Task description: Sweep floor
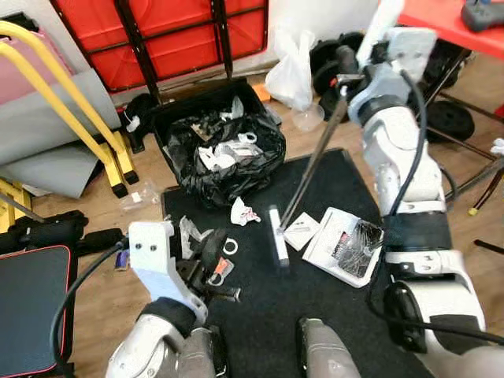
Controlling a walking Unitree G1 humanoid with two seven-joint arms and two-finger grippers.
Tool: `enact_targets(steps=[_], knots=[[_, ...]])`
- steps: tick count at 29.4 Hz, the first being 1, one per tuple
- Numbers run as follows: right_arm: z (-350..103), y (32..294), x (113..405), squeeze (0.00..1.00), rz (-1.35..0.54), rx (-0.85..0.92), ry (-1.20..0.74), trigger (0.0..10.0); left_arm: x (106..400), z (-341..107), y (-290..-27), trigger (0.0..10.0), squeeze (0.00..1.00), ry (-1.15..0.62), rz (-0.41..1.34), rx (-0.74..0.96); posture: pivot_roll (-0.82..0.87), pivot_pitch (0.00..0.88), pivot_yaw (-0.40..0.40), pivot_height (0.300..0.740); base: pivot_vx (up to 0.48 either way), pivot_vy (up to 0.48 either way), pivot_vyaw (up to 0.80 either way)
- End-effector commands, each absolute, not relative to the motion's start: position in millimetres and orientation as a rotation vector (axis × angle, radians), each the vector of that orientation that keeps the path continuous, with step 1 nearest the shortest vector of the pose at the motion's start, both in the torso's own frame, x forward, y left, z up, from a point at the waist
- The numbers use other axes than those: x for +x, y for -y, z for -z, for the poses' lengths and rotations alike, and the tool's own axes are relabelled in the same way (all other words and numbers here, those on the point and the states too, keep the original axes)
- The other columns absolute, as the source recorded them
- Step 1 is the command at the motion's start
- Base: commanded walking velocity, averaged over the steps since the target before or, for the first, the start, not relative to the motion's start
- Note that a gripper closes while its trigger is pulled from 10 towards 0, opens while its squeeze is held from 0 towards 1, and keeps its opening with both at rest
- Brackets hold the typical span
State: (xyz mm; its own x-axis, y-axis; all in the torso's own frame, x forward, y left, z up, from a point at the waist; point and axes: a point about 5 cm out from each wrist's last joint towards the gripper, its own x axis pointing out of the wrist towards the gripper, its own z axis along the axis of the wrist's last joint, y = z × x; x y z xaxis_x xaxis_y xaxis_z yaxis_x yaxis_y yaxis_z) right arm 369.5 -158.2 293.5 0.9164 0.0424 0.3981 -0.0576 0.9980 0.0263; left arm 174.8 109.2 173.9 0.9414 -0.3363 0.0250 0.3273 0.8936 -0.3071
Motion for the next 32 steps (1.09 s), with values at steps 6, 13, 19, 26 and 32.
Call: enact_targets(steps=[6,13,19,26,32], knots=[[-302.1,157.8,378.1,0.0,-0.001,0.074,0.472,10.0,172.7,-169.5,-111.1,10.0,0.0,-0.049,0.311,-0.297,-0.11,0.156,-0.002,0.74,0.0,0.0,0.0],[-291.2,154.7,381.4,0.0,-0.008,0.108,0.421,10.0,172.0,-170.2,-111.7,10.0,0.0,-0.041,0.3,-0.299,-0.11,0.155,-0.005,0.74,0.0,0.0,0.0],[-281.3,138.4,370.2,0.0,-0.134,0.082,0.413,10.0,180.6,-168.4,-115.5,10.0,0.0,-0.018,0.263,-0.284,-0.13,0.13,-0.003,0.74,0.154,0.0,-0.4],[-281.2,122.2,368.5,0.0,-0.206,0.073,0.423,10.0,190.2,-165.6,-119.5,10.0,0.0,0.003,0.235,-0.272,-0.14,0.102,-0.004,0.74,0.41,0.0,-0.34],[-280.9,108.2,363.7,0.0,-0.282,0.142,0.428,10.0,192.9,-164.1,-120.3,10.0,0.0,0.008,0.228,-0.271,-0.13,0.101,-0.008,0.74,0.417,0.0,-0.27]])
